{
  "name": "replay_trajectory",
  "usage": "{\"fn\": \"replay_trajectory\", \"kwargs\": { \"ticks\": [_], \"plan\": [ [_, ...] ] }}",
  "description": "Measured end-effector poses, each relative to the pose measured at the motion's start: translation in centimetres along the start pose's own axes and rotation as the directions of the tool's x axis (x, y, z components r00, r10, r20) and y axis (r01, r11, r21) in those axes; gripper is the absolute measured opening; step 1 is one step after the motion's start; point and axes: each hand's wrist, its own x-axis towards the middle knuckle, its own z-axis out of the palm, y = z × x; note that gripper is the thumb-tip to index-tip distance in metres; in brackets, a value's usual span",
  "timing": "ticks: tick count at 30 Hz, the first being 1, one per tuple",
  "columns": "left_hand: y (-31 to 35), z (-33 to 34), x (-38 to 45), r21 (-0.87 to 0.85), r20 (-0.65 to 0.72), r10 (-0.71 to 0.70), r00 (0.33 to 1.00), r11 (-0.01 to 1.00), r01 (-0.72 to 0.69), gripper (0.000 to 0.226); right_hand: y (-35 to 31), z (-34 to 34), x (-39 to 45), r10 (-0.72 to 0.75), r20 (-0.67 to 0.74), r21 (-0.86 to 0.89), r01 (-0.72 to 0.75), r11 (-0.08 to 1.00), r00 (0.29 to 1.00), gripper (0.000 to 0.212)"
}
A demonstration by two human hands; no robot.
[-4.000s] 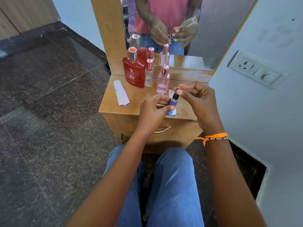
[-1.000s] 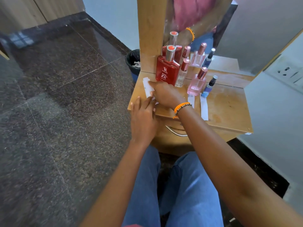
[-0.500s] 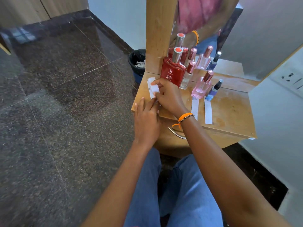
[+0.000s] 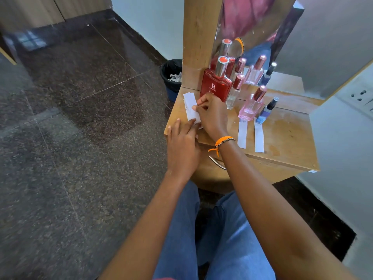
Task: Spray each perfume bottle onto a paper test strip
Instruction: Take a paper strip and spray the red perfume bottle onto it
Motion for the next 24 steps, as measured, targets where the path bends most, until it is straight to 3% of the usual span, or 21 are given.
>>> {"fn": "replay_trajectory", "kwargs": {
  "ticks": [7, 17, 21, 24],
  "plan": [
    [-0.1, 0.0, 0.1, -0.011, 0.010, -0.015, 1.000, 1.000, 0.015, 0.045, 0.3, 0.3, 0.0, -0.087, -0.004, -0.104, 0.086, 0.991, 0.996, 0.007],
    [0.2, -0.5, 0.2, -0.215, -0.066, -0.038, 0.997, 0.976, 0.023, 0.046, 0.4, -0.4, -1.1, -0.151, -0.040, 0.088, 0.154, 0.984, 0.988, 0.009],
    [0.0, -0.6, 0.5, -0.389, -0.127, -0.096, 0.987, 0.921, 0.040, 0.035, 0.5, -0.8, -1.6, -0.165, -0.081, 0.116, 0.174, 0.978, 0.983, 0.015],
    [-0.2, -0.7, 0.8, -0.391, -0.113, -0.120, 0.986, 0.918, 0.067, 0.027, 0.6, -0.8, -1.7, -0.166, -0.068, 0.094, 0.172, 0.981, 0.984, 0.016]
  ]
}}
